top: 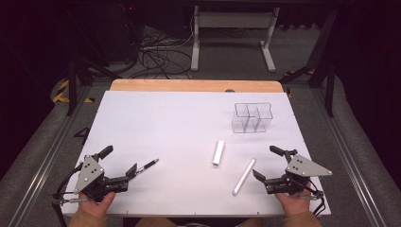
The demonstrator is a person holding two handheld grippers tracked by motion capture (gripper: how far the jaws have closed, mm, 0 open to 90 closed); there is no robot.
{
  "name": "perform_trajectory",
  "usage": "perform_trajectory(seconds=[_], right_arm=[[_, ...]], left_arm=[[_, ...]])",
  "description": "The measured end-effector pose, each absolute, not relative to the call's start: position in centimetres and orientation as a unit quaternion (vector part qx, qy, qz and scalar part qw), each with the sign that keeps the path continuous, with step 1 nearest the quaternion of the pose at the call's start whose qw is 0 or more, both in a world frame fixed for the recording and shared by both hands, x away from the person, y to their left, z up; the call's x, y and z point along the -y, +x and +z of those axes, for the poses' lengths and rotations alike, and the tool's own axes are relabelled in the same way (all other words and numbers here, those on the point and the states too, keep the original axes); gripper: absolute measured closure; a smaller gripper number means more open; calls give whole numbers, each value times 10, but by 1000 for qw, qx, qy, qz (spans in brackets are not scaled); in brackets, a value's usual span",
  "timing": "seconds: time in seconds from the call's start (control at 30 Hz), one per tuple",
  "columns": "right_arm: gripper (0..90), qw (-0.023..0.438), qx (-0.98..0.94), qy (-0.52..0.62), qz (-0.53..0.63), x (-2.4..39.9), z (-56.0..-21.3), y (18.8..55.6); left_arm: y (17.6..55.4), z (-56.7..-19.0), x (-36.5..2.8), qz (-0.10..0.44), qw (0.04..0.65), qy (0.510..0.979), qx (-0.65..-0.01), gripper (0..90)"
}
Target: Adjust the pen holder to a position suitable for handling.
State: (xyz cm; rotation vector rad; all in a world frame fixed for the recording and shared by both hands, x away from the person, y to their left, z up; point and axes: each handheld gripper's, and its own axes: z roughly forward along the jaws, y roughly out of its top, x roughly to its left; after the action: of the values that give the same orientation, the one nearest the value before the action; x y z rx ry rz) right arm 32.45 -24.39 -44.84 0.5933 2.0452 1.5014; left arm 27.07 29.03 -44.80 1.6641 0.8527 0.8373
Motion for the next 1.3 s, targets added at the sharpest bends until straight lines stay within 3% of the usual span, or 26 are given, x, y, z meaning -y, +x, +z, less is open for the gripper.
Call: perform_trajectory(seconds=[0.97, 1.3], right_arm=[[39, 283, -758, 213, 548, 243, -443, 322], [44, 280, -765, 217, 538, 240, -427, 336]], left_arm=[[271, -445, -291, 349, 521, 693, -357, 52], [271, -445, -291, 351, 518, 693, -357, 55]])
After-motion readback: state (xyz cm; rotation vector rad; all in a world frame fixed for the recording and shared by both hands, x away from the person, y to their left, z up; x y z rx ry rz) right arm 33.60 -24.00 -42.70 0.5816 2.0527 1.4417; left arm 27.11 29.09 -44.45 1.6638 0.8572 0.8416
